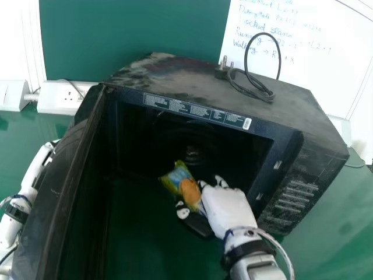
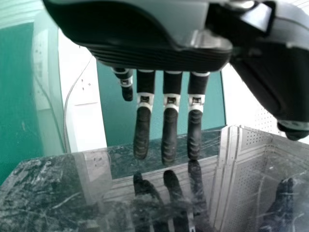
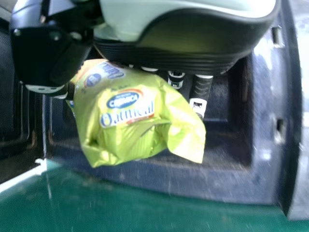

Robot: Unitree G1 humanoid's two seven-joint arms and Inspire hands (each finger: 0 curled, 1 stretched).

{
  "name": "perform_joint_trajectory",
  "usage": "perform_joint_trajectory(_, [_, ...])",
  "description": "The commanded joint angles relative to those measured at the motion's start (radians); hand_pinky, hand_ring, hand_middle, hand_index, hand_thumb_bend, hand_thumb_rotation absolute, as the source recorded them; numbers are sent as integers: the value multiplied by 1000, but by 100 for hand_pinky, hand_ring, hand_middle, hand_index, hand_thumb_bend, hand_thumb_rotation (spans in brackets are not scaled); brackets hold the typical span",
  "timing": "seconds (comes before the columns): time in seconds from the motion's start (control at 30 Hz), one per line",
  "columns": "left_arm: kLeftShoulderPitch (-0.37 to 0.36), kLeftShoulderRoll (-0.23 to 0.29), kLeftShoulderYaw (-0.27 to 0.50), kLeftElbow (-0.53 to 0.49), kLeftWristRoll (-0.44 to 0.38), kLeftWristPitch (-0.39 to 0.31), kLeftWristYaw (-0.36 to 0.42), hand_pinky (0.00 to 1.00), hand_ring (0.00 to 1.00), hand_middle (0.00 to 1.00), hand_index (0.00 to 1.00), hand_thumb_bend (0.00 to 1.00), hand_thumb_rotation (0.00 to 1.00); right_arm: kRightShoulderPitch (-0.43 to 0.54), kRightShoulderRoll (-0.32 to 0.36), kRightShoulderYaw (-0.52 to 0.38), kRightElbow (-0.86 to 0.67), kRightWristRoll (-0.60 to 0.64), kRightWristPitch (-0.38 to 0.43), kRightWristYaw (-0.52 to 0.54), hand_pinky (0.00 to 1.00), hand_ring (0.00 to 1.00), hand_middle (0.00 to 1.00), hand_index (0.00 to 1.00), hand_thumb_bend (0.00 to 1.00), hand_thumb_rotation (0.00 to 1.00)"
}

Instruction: Put biscuit inside oven

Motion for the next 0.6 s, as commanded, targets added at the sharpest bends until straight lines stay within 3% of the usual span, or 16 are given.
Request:
perform_joint_trajectory(0.0, [9, 0, 1, 5, -4, -5, -6, 31, 39, 42, 48, 51, 5, -36, 8, -2, 19, 10, 7, -27, 31, 27, 40, 50, 52, 0])
perform_joint_trajectory(0.57, [24, -5, -5, -37, 14, 5, 14, 31, 39, 41, 48, 51, 5, -192, -18, 11, 258, 128, 46, -271, 38, 36, 43, 50, 53, 0])
